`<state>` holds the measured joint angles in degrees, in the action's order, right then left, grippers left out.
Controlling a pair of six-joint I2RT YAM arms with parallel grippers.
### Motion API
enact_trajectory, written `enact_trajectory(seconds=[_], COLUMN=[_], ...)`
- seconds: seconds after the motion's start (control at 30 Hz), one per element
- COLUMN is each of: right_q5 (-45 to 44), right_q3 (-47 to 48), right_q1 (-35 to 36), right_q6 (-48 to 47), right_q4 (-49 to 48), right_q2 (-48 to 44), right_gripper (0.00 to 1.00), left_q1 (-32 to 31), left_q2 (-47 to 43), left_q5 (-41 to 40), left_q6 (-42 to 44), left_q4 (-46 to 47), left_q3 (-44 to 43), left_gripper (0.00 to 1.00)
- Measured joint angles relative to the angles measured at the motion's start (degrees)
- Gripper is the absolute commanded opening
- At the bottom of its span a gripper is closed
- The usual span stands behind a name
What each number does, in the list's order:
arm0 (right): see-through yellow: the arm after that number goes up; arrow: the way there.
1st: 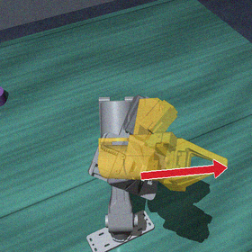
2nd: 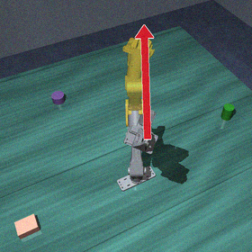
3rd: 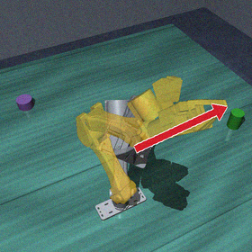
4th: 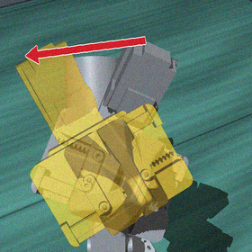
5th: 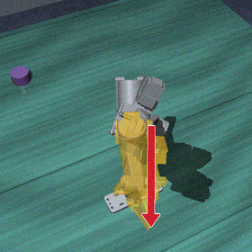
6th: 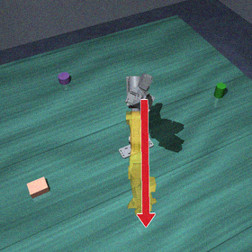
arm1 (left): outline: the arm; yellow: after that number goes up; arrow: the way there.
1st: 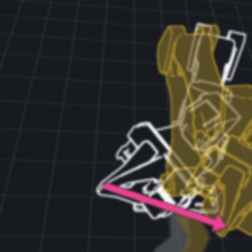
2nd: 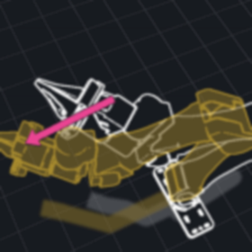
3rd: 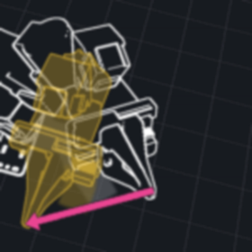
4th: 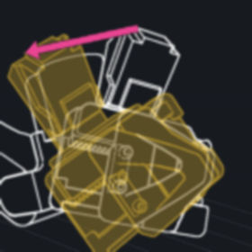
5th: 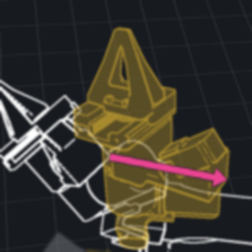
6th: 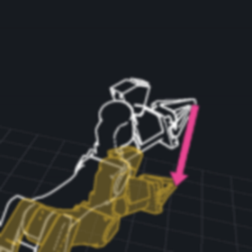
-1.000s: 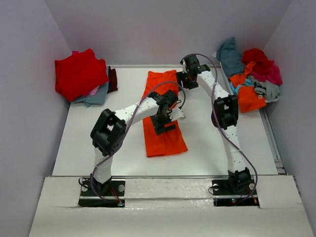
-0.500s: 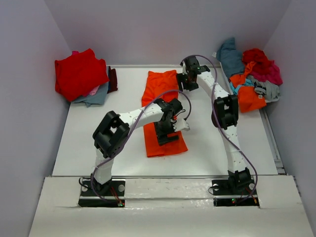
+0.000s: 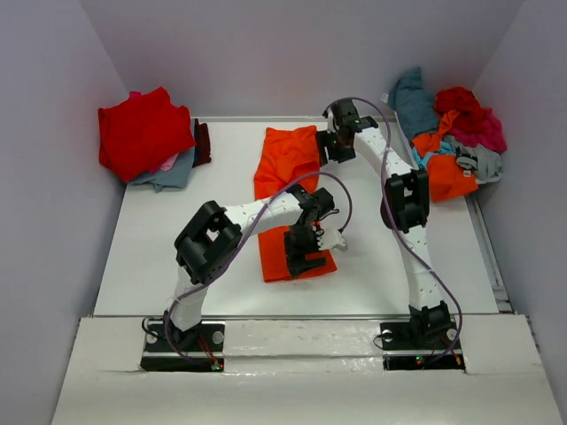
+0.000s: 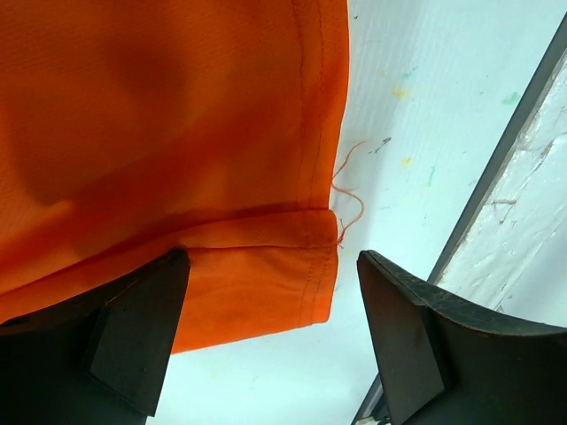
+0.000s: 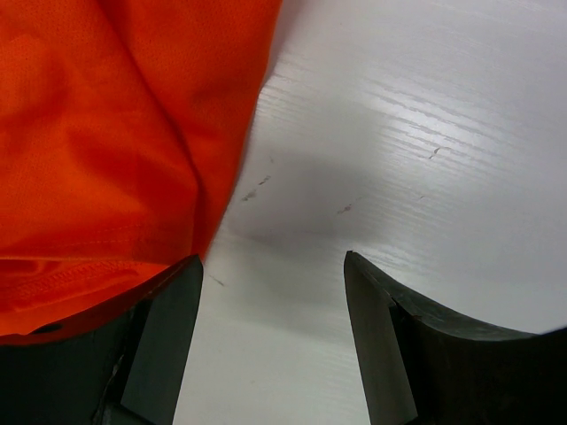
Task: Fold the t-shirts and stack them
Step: Fold the tshirt
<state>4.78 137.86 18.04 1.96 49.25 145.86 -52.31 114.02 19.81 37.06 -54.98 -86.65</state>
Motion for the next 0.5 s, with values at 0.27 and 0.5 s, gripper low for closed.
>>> enact_trajectory(seconds=[0.27,0.5], right_q5=[1.27,3.91], right_q3=[-12.41,-23.69], right_q1=[0.00,0.00], right_q6=[0.00,-0.26], right_q4=[0.42,2.62], right_q2=[-10.10,-21.16], right_gripper=[0.71,0.70], left_q1=[-0.20,0.48], left_q2=[0.09,-6.91], left_q5=[-0.68,-5.42], left_q6=[-2.67,-8.26], left_q4=[2.43,7.17], left_q3=[-0.07,0.83], left_gripper=[0.89,0.90])
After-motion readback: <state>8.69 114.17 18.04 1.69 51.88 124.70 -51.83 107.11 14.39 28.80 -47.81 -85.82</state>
